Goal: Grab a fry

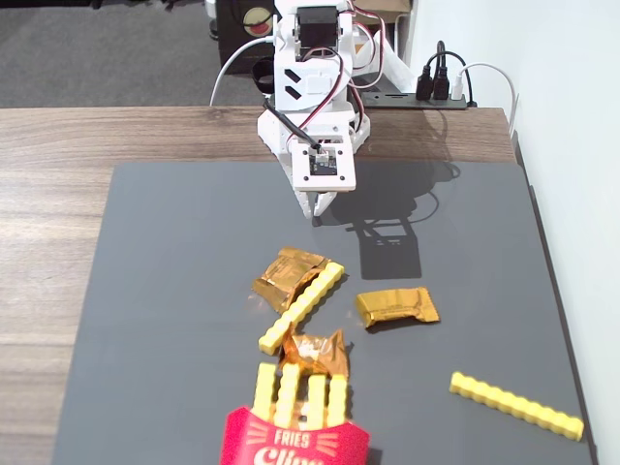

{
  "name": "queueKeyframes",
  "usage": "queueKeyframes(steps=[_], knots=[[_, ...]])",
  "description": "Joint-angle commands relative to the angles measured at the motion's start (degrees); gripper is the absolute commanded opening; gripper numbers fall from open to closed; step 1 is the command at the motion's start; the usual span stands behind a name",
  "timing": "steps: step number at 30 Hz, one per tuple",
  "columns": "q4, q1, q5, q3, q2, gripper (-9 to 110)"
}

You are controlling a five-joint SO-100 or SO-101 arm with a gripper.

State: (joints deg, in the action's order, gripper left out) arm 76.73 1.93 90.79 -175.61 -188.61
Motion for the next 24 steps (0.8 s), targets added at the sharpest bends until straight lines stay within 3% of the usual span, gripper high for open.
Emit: queueKeyframes(steps=[1,24], knots=[[0.53,0.09,0.35,0.09,-0.09,1],[0.62,2.37,-0.09,0.09,-0.09,1]])
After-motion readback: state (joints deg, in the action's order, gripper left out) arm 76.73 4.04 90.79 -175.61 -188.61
